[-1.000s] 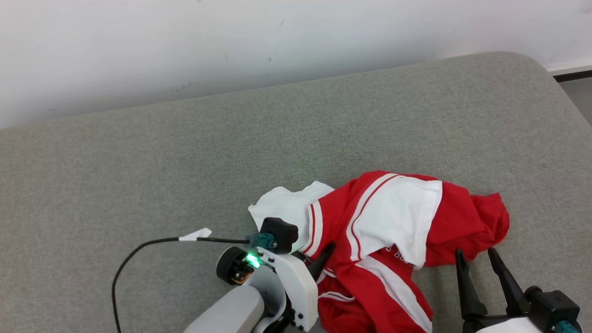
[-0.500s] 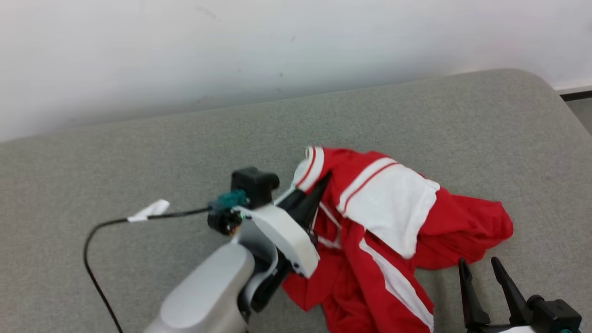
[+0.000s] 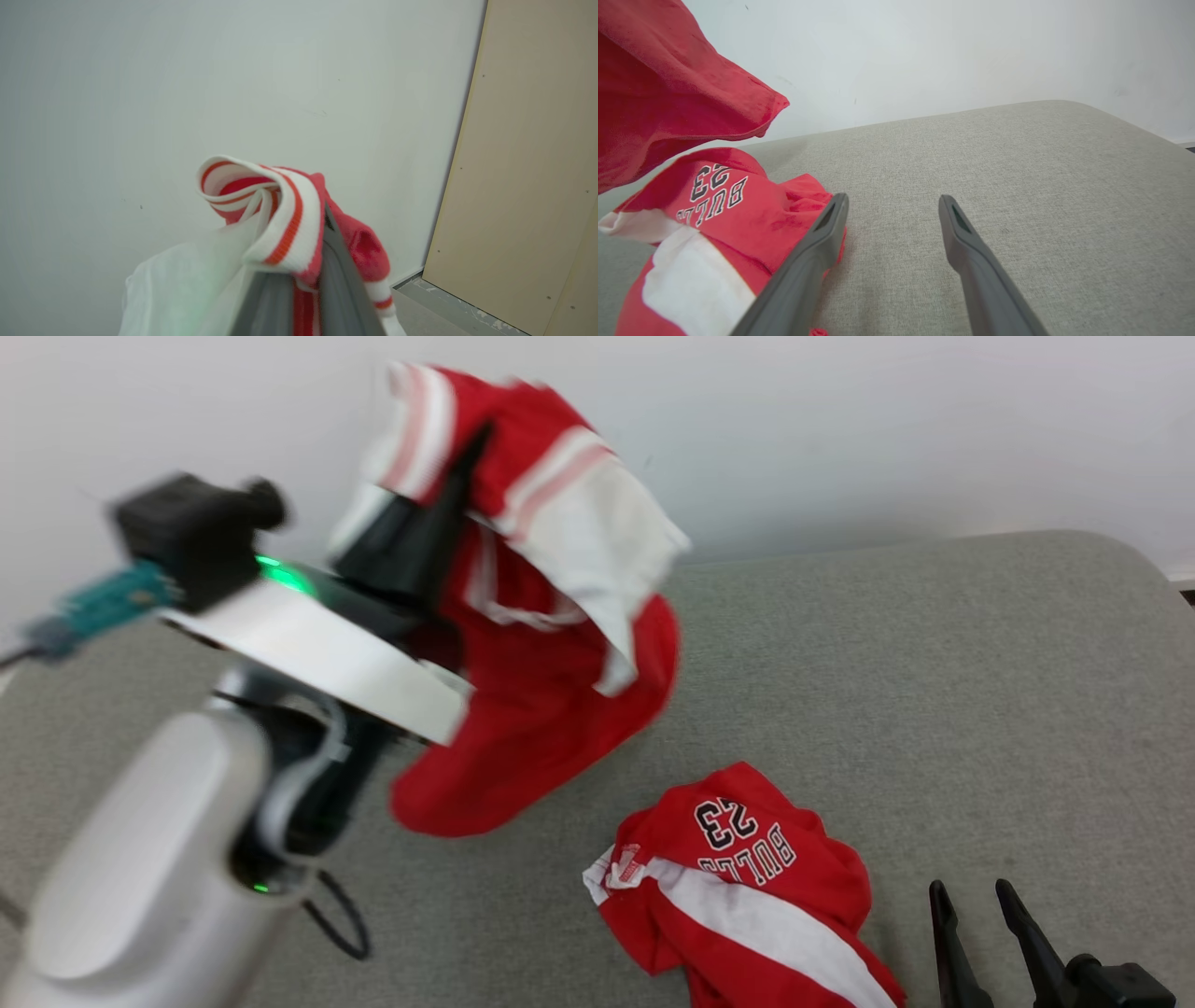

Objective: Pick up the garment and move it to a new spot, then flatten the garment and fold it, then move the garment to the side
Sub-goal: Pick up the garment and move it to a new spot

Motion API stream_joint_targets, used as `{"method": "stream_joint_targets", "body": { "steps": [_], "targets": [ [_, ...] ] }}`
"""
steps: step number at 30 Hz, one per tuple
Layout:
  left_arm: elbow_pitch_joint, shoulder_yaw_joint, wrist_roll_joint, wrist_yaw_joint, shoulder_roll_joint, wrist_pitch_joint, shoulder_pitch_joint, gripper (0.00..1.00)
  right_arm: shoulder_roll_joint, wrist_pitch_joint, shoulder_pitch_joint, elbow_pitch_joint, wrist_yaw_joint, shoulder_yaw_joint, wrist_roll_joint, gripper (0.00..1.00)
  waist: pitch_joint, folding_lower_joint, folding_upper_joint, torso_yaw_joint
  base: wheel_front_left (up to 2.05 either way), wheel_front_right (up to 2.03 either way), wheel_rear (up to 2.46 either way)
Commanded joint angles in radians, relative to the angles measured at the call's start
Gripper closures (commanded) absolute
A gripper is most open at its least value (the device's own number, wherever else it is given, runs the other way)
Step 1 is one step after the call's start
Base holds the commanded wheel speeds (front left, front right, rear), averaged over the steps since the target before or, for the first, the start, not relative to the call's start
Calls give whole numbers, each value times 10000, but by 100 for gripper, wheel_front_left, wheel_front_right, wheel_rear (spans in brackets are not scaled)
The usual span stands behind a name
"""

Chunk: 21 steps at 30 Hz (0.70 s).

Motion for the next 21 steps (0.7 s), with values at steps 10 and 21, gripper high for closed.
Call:
{"method": "stream_joint_targets", "body": {
  "steps": [10, 21],
  "targets": [
    [309, 2528, -166, 685, 3032, 779, 556, 100, -27, 9, 398, -49, -29, -53, -69, 0, -78, 0, 0, 930, 0, 0, 0],
    [3637, 3760, -373, 571, 4310, 425, 1058, 100, -162, 9, -23, -121, -29, 49, -129, 0, 643, 0, 0, 1662, 0, 0, 0]
  ]
}}
